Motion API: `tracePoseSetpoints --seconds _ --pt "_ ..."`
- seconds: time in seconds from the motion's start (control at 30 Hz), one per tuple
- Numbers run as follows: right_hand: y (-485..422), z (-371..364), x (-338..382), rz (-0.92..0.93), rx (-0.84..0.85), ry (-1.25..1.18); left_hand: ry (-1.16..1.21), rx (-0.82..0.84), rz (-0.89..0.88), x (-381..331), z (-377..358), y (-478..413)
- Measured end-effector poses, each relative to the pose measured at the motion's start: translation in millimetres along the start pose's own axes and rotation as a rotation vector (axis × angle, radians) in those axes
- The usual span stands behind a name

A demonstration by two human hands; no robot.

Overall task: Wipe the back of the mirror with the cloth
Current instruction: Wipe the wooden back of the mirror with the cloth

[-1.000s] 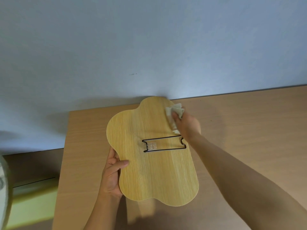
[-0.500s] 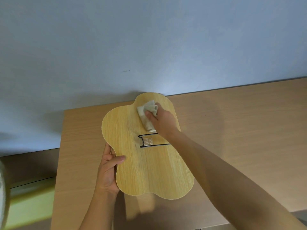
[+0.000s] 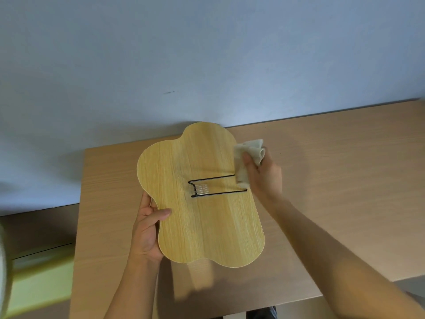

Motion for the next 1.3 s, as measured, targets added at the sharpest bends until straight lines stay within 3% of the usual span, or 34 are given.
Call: tracePoseSetpoints --seconds 0.13,0.2,0.43,0.53,0.63,0.77,0.9,1.17,1.3 --pt "60.0 -37.7 35.7 0.085 0.251 -0.063 0.004 0.017 -0.018 -0.9 -1.3 0.3" --pt "67.9 -52.1 35.5 0.065 0.291 -0.069 0.011 0.031 -0.024 -1.3 -2.5 0.8" --pt "36.1 -2.5 -41.2 -0.142 0.112 0.182 0.008 0.022 -0.031 -4.1 -5.8 2.7" --pt "24.1 18.9 -37.9 -0.085 0.069 0.281 0.0 0.029 -0.039 -6.5 -9.5 4.7" --pt "26.5 18.5 7.9 0.038 -0.034 0.125 -0.004 0.028 -0.045 -8.7 -13.5 6.7" --pt "52.9 -28.2 77.1 0.143 0.207 -0.092 -0.008 0.024 -0.047 -12.0 -17.5 9.2" --pt "58.7 -52.9 69.6 0.09 0.303 -0.046 -0.006 0.027 -0.049 -15.0 -22.1 11.5" --pt "23.6 9.0 -43.4 -0.2 0.123 0.221 -0.007 0.026 -0.054 -17.6 -26.2 13.8" --pt "17.6 28.6 -22.8 -0.106 0.003 0.19 -0.029 0.046 -0.07 -18.9 -28.9 15.4"
Point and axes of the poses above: each hand's wrist, its own y-axis away from the middle knuckle, its own z-axis out of the back of the hand, x = y × z, the point moved 3 cm from there along -y, towards the middle knuckle, and after that the axes turned 13 degrees about -y, right-handed, at the moved point
